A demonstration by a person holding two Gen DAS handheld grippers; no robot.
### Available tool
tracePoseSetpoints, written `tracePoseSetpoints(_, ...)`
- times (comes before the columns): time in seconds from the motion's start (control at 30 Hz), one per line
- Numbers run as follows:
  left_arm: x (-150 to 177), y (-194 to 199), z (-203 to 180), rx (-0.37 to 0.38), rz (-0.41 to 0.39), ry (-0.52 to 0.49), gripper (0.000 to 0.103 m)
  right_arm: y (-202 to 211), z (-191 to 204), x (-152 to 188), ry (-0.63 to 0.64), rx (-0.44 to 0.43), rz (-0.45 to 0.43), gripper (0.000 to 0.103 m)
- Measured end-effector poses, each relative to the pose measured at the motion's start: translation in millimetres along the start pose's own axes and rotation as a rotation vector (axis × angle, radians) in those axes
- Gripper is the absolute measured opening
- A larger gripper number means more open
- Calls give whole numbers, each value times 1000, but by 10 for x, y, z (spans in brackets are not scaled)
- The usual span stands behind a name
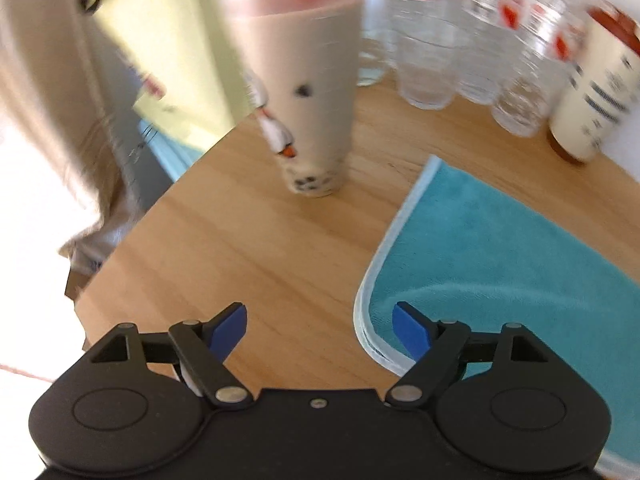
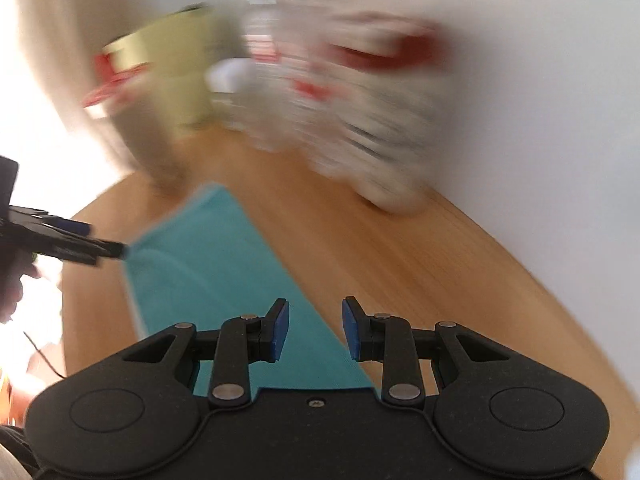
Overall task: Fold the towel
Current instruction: 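Grasp the piped towel corner with the left tool while the right tool grasps another corner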
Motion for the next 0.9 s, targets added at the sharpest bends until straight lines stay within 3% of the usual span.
tracePoseSetpoints(0.17, 14, -99, 51, -22, 38, 102, 82, -663, 227, -539, 120, -106, 22, 33)
tracePoseSetpoints(0.37, 14, -212, 96, -11, 73, 127, 81, -1265, 329, -748, 221, -143, 85, 33)
tracePoseSetpoints(0.67, 13, -266, 61, 21, 89, 104, 79, -1656, 304, -896, 250, -205, 125, 33)
tracePoseSetpoints(0.73, 10, -260, 38, 27, 87, 93, 72, -1684, 335, -918, 260, -212, 129, 33)
tracePoseSetpoints(0.8, 6, -254, 10, 35, 86, 78, 63, -1701, 373, -935, 270, -215, 140, 24)
tracePoseSetpoints(0.83, 2, -248, -10, 44, 88, 69, 54, -1703, 375, -937, 264, -228, 153, 13)
tracePoseSetpoints(0.87, -6, -236, -40, 62, 90, 58, 47, -1697, 367, -938, 255, -234, 160, 11)
tracePoseSetpoints(0.9, -14, -227, -65, 76, 93, 50, 28, -1703, 359, -940, 254, -230, 160, 10)
Point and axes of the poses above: each gripper's, at about its wrist camera, not at the fingertips, and y roughly against the way its jaws point, z to its left, x to its underside, the point moved 2 cm from there along -y, roughly the way its jaws point, and after that the axes turned 8 degrees about y, right-handed, at the moved point
